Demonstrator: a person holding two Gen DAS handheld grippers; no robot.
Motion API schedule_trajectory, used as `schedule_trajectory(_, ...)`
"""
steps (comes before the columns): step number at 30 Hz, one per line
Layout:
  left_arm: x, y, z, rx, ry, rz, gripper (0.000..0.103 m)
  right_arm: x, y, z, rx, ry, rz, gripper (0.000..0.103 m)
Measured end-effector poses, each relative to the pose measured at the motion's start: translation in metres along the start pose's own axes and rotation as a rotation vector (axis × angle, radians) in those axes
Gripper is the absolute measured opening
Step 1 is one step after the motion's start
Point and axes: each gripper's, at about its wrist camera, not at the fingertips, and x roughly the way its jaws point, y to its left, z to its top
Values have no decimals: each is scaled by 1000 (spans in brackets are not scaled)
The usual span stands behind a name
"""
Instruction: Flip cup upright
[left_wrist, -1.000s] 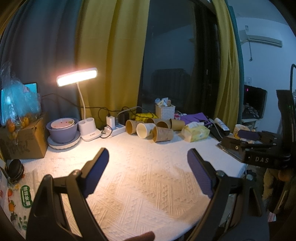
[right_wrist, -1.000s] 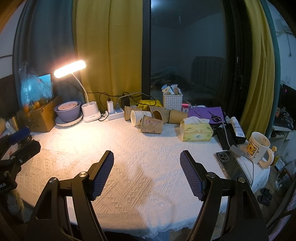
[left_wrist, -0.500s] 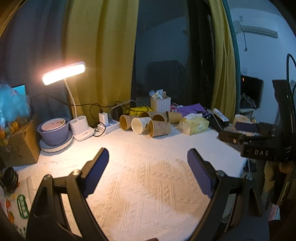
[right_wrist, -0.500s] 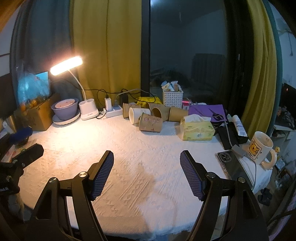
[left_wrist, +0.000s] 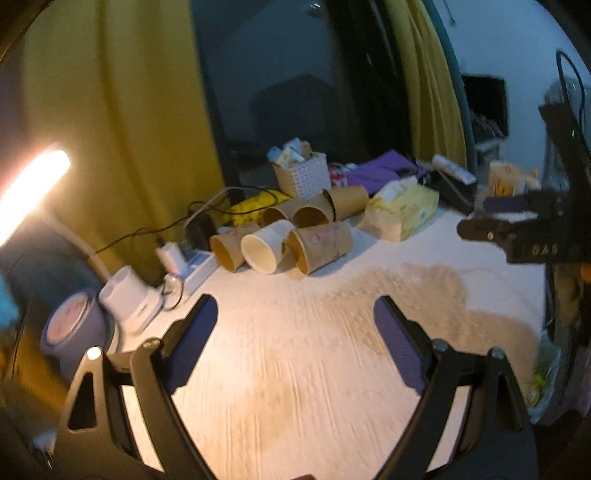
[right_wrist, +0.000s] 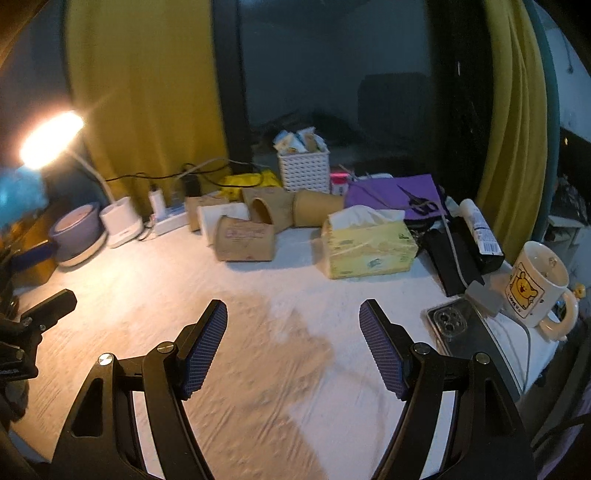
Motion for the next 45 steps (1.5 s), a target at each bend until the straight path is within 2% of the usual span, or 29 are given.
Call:
schedule_trajectory(14,151,-31,46,380,97,-49,88,82,-42,20,42,63,41,78)
schedule_trajectory(20,189,-36,60,487,123,-72,88,103,-50,21,52,90,76,78)
schedule_trajectory(26,221,-45,67,619,210,-193,87,119,-56,21,68,106,98,78)
schedule_trajectory(30,235,-56,68,710,246,-209,85,120,-59,21,69,103,106,78)
schedule_trajectory(31,237,-58,66,730,249,-213,82,120,-59,20,68,102,107,78)
schedule_trajectory(32,239,-60,63,744,255,-217,73,119,-60,19,66,99,107,78)
schedule_trajectory(33,242,-62,62,750,257,-206,71,118,-59,18,65,96,105,78)
schedule_trajectory(39,230,-61,62,734,251,-223,68,110,-57,10,75,93,87,78)
schedule_trajectory(45,183,-58,68,681,211,-255,67,84,-51,5,80,68,70,78)
